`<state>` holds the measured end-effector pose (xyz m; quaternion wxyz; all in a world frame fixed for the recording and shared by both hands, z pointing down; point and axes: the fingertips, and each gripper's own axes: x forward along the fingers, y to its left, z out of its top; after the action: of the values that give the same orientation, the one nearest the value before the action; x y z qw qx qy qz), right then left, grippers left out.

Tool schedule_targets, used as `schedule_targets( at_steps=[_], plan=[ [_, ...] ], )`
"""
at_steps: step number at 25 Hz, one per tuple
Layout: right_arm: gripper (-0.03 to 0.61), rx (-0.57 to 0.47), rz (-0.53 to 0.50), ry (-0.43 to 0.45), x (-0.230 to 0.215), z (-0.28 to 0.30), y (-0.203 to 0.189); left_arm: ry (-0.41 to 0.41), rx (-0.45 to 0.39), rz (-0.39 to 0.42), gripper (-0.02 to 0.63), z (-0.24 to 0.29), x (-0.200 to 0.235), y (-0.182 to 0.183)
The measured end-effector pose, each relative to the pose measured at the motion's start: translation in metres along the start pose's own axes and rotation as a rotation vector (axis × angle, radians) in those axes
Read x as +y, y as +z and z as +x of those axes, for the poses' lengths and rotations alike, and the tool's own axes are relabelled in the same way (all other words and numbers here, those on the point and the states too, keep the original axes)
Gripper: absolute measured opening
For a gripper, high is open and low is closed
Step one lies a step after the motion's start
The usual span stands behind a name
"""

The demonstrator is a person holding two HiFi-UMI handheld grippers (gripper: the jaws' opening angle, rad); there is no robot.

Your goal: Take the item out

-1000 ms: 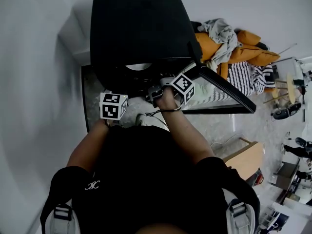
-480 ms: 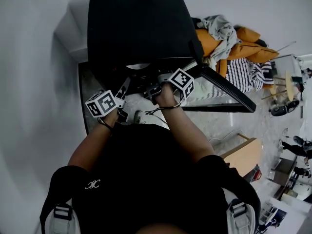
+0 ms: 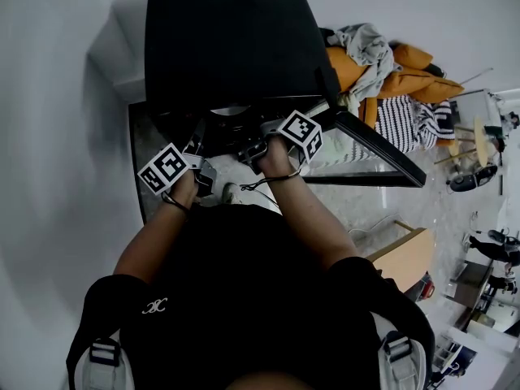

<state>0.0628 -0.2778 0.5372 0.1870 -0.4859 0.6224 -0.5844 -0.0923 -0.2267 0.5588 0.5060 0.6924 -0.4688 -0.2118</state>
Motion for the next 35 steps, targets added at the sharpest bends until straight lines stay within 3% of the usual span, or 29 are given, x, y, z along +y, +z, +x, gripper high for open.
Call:
schedule_targets(
  at_steps=[6,10,20,28,35],
  plan=[
    [0.086,-0.007,-0.004,-0.005,-0.001,-0.001,0.001,0.03,0.007,0.021,0.13,0.002,0.003,0.0],
    [0.01,0.003,0.009,-0.034,-0.008,0.0,0.001,0.028,0.02,0.036,0.13,0.003,0.002,-0.001],
    [0.009,0.01,-0.023,-0.055,-0.01,-0.006,-0.001,0.031,0.031,0.036,0.13,0.003,0.001,-0.001],
    [0.009,0.024,0.008,-0.022,-0.014,-0.013,-0.005,0.034,0.03,0.039,0.13,0.002,0.001,0.0],
    [0.026,0.042,0.018,-0.047,-0.007,-0.005,-0.007,0.032,0.027,0.04,0.13,0.002,0.001,-0.001]
  ],
)
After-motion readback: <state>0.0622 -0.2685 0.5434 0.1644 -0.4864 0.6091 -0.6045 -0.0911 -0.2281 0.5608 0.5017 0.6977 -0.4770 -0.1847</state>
